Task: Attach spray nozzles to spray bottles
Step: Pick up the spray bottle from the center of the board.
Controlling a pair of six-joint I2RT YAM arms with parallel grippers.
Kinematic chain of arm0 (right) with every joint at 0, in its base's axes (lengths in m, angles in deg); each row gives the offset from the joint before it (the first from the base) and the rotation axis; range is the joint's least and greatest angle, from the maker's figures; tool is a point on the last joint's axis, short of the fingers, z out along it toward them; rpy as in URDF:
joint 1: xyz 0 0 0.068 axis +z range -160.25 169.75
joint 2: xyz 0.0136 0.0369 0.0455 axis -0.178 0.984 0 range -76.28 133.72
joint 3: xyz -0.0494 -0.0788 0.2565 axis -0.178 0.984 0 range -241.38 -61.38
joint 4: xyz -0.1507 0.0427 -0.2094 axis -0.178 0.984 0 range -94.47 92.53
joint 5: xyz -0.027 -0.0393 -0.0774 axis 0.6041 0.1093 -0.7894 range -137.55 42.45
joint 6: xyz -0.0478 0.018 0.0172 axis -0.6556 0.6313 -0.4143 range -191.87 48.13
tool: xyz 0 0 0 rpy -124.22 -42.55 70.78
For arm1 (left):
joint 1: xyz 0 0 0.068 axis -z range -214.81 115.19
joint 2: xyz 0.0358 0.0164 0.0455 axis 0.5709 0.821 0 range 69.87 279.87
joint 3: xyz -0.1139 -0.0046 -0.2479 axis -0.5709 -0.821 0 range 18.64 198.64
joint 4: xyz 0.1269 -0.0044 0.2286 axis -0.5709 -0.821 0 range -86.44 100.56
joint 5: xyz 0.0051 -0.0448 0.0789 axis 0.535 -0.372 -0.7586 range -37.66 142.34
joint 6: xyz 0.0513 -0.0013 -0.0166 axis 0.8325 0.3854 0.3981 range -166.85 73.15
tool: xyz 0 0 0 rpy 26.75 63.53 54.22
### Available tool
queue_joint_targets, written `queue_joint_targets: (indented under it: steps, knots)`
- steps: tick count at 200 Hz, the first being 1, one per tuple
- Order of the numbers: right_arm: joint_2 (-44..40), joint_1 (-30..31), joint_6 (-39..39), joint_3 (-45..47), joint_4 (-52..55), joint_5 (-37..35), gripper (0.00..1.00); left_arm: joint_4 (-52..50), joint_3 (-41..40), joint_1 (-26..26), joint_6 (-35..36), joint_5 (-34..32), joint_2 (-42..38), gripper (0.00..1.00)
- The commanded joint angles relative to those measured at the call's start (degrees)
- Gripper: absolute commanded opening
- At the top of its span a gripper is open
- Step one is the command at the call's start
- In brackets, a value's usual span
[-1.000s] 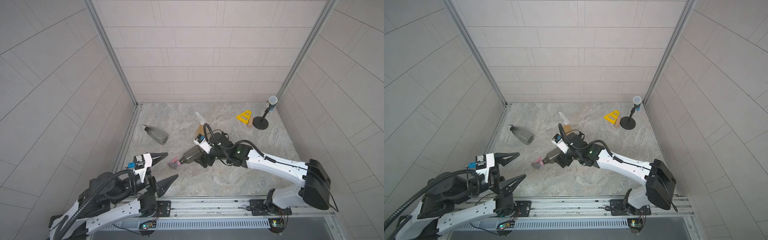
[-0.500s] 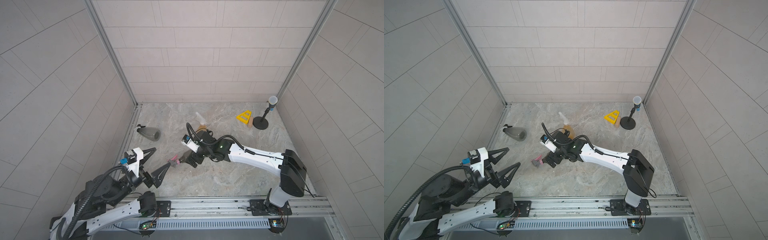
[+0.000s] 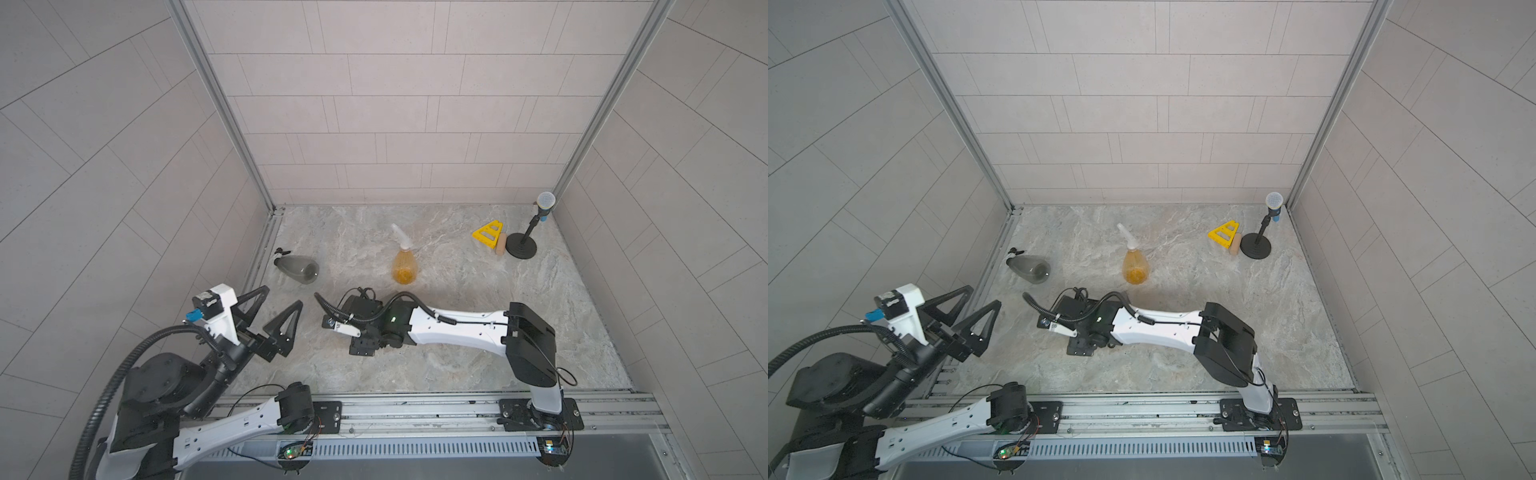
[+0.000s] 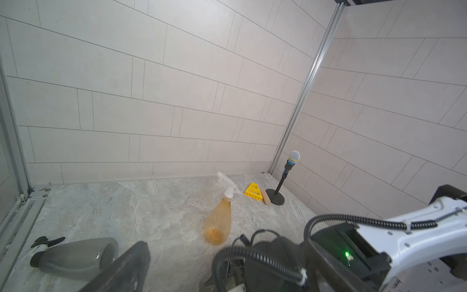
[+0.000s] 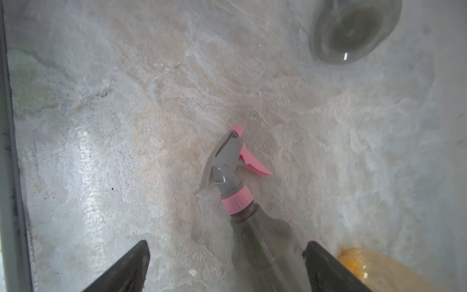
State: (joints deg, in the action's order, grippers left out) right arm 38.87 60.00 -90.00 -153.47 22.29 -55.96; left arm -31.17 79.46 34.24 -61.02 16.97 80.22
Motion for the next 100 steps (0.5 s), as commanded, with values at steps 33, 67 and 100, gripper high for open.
queue_joint_targets:
  steps: [33,67,100]
  knots:
    - [9.8,3.5,-13.2,-6.4,1.9,-16.8,0.87,-1.7,0.5,0.0,0.2,-0.9,-0.8,1.0]
    - [13.3,3.3,-15.0,-9.3,2.8,-17.7,0.86,-2.6,0.6,0.0,0.1,-0.8,-2.2,1.0]
    - [16.2,1.8,-14.7,-12.5,4.0,-16.0,0.8,-3.4,0.4,0.0,-0.3,-0.3,-2.8,1.0]
